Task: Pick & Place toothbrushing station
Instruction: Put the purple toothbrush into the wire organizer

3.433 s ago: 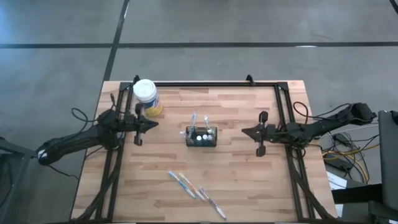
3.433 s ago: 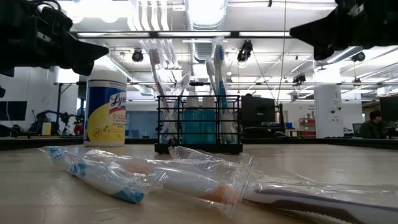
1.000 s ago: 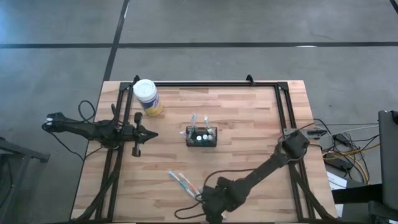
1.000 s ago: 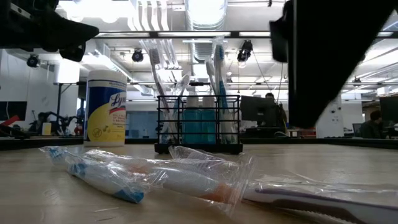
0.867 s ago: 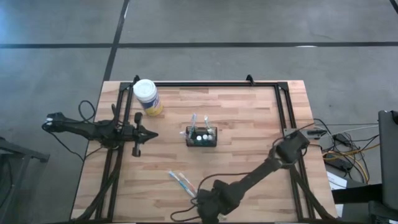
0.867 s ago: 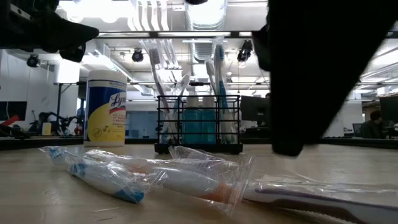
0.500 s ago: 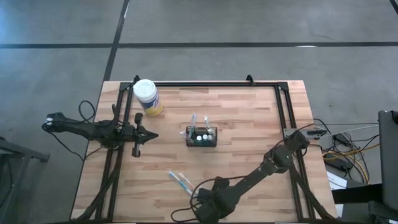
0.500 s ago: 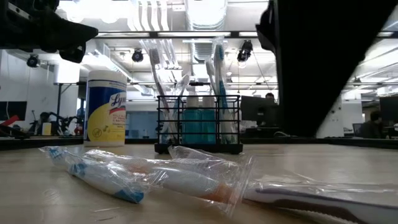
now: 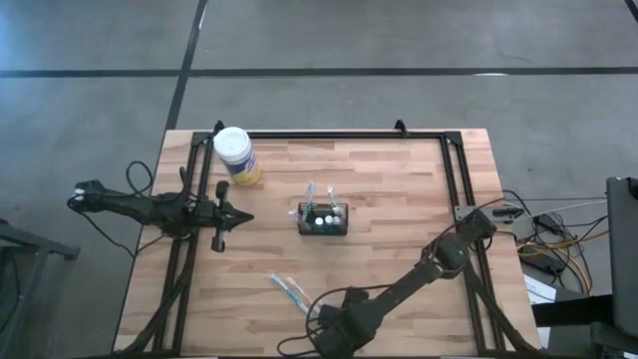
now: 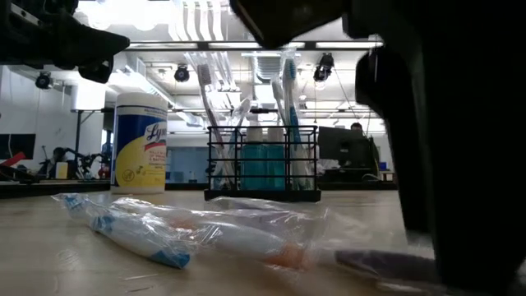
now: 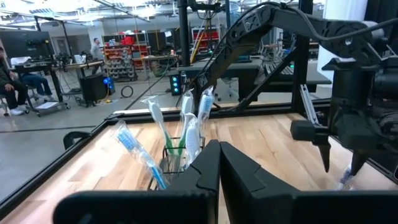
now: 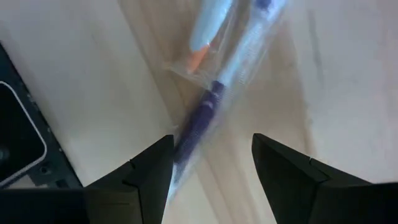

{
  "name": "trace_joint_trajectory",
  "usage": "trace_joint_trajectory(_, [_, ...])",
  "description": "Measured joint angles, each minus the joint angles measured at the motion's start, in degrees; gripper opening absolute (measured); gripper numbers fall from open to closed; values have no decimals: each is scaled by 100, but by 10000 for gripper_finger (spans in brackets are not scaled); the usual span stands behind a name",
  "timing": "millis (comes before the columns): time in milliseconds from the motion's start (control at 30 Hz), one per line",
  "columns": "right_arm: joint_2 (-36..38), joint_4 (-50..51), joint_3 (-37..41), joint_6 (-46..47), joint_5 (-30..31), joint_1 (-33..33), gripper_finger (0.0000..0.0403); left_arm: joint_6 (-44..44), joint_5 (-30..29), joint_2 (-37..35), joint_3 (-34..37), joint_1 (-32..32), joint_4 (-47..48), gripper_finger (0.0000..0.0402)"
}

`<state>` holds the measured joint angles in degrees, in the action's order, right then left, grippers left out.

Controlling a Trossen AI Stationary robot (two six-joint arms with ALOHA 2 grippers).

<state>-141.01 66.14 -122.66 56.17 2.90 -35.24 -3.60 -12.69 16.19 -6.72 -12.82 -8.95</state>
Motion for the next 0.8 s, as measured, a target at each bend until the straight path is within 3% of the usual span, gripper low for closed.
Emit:
trace_joint_trajectory(300, [52, -369, 473, -56, -64, 0, 197, 31, 0, 0, 0, 0, 17, 12])
trace_joint_trajectory(433, [61, -368, 572, -172, -64, 6, 149, 28, 0, 0, 0, -1, 17, 12])
trace_joint_trajectory(667, [48, -319, 668, -473, -57, 39, 28, 31, -2, 0, 0, 0, 15, 12])
trace_joint_trajectory(800, [55, -304, 672, -568, 27, 54, 20, 52, -2, 0, 0, 0, 15, 12])
